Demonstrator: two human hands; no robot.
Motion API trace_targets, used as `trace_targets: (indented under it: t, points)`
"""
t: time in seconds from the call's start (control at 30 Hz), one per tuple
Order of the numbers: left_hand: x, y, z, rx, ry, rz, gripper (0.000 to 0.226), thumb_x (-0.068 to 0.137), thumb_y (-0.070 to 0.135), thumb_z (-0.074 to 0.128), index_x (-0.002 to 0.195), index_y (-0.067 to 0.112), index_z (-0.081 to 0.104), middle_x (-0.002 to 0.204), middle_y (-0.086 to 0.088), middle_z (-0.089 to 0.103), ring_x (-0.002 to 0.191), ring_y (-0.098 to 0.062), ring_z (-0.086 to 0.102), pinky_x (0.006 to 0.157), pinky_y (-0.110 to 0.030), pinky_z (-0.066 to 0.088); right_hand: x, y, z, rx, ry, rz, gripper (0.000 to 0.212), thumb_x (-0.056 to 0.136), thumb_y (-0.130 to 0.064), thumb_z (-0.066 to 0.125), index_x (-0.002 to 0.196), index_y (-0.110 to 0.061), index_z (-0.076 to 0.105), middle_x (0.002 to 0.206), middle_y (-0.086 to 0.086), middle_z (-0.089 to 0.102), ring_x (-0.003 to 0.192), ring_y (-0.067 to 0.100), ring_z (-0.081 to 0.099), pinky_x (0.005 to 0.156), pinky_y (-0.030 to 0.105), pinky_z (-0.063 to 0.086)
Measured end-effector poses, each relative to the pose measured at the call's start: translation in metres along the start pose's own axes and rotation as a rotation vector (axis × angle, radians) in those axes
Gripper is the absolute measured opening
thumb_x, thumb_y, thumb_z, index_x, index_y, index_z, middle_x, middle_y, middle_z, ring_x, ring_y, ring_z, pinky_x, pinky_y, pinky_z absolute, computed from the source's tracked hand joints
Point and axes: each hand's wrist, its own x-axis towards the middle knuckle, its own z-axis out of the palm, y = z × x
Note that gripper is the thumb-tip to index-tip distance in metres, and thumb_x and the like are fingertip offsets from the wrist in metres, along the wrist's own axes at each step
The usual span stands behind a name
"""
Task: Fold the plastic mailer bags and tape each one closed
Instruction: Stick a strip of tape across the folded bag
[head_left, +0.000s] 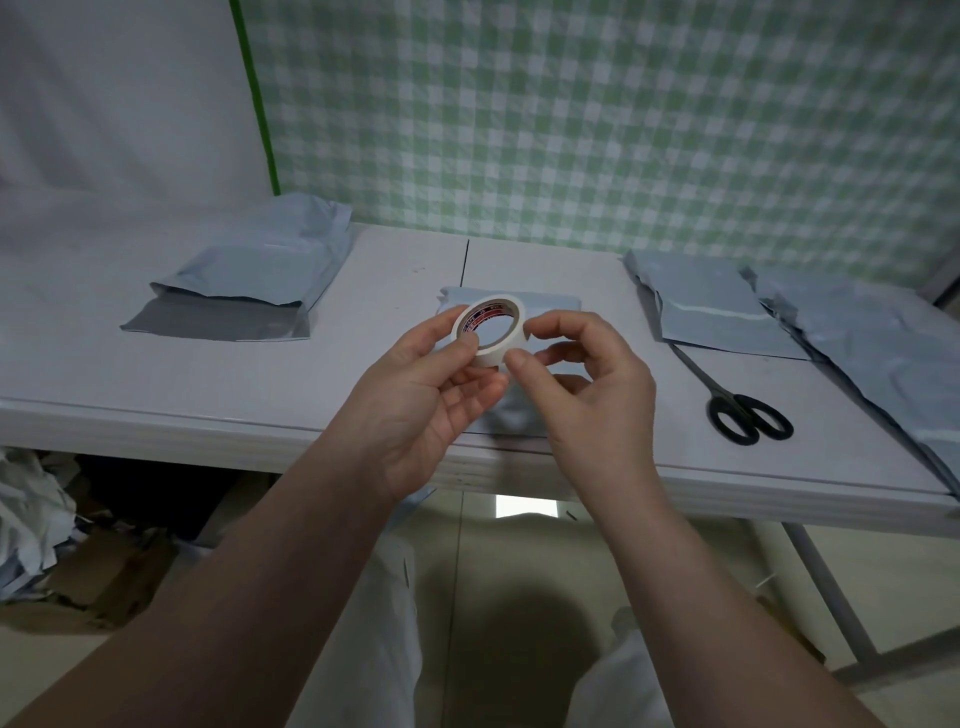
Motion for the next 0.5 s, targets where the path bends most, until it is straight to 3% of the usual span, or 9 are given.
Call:
trace_targets:
  t: [0.37, 0.43, 0.5]
  points:
    - [-0.0019, -0.0008, 0.0047, 0.009, 0.004, 0.015, 0.035, 0.092, 0.009, 0.054, 0.127, 0.012, 0.056, 0.081, -0.008, 0.065, 0.062, -0.010, 0.063, 0.058, -0.019, 0.053, -0.0049, 0.0014, 0.0014, -0.115, 0.035, -0.124, 0.014, 0.079, -0.006, 0.072, 0.078, -0.019, 0.066, 0.092, -0.005, 0.061, 0.085, 0.003, 0.059, 0.062, 0.013, 0.048]
    - [-0.0026, -0.0007, 0.0068, 0.014, 0.001, 0.025, 0.034, 0.092, 0.009, 0.054, 0.125, 0.013, 0.056, 0.077, -0.006, 0.065, 0.062, -0.010, 0.063, 0.058, -0.019, 0.053, -0.0055, -0.0004, 0.0024, 0.000, 0.031, -0.015, 0.014, 0.081, -0.007, 0.071, 0.082, -0.019, 0.063, 0.090, -0.005, 0.062, 0.080, 0.003, 0.060, 0.063, 0.019, 0.051]
    - [-0.0040, -0.0014, 0.0095, 0.033, 0.000, 0.035, 0.031, 0.092, 0.008, 0.054, 0.122, 0.014, 0.057, 0.072, -0.004, 0.067, 0.060, -0.010, 0.062, 0.057, -0.019, 0.053, -0.0043, -0.0056, 0.0037, 0.271, 0.018, 0.231, 0.014, 0.085, -0.009, 0.065, 0.094, -0.018, 0.061, 0.085, -0.005, 0.062, 0.073, 0.007, 0.059, 0.059, 0.025, 0.050]
